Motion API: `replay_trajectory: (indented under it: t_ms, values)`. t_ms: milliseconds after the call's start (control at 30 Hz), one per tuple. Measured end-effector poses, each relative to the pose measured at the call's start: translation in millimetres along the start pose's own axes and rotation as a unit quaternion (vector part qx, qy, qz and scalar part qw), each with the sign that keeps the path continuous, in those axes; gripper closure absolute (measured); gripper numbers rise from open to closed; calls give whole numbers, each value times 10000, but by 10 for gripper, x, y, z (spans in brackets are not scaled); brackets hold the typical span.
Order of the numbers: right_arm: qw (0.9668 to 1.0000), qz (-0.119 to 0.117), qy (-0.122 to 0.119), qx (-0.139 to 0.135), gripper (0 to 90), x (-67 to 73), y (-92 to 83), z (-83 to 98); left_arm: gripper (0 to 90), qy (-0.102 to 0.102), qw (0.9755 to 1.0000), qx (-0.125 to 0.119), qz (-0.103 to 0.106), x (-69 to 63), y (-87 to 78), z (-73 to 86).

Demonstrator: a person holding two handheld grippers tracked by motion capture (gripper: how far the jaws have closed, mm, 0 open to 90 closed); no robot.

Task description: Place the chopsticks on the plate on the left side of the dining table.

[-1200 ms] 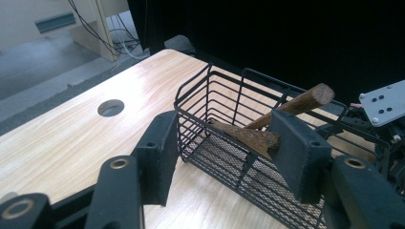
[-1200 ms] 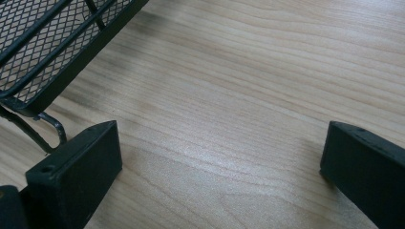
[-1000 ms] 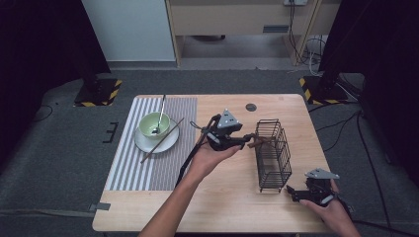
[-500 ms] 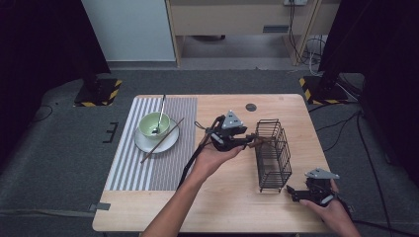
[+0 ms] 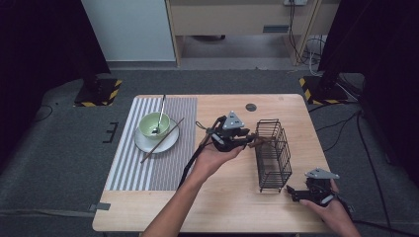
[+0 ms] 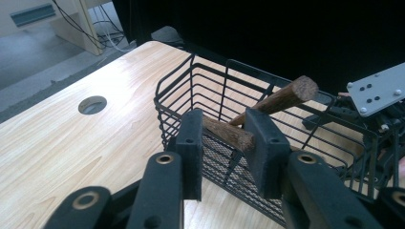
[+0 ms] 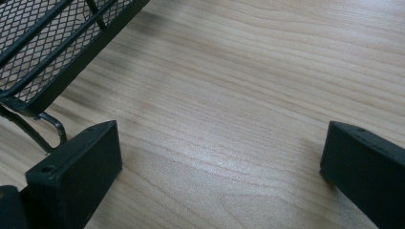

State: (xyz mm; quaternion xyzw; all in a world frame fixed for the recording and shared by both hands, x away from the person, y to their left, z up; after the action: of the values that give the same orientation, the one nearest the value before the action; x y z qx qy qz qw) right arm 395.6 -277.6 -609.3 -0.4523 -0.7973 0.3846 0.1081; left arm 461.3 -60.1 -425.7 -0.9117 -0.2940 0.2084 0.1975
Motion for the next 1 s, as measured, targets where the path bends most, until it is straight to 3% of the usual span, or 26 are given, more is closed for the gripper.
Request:
replay_trajectory:
  t_ms: [367,633,1000]
  values:
    - [10000,0,-2,0,4,0,0,0,781,-9,10000,-28,61,-12,-21,-12]
    - [10000,0,-1,0,4,0,0,0,752,-15,10000,4,-17,9,-3,1]
    - [10000,0,-2,-1,4,0,0,0,742,-77,9999,65,26,3,21,21]
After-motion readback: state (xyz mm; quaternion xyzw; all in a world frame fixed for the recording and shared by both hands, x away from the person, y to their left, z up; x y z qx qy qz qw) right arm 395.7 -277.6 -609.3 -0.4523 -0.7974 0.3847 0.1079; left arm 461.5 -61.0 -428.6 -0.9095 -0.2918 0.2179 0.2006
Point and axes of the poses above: each handheld gripper's, and its own axes: y roughly forward along the jaws, z roughly out of its underside, x roughly to its left, the point moved 10 cm from there along y, roughly forward along the jaws, and after that the axes turned 15 degrees about -y, right-handed, at the moved point
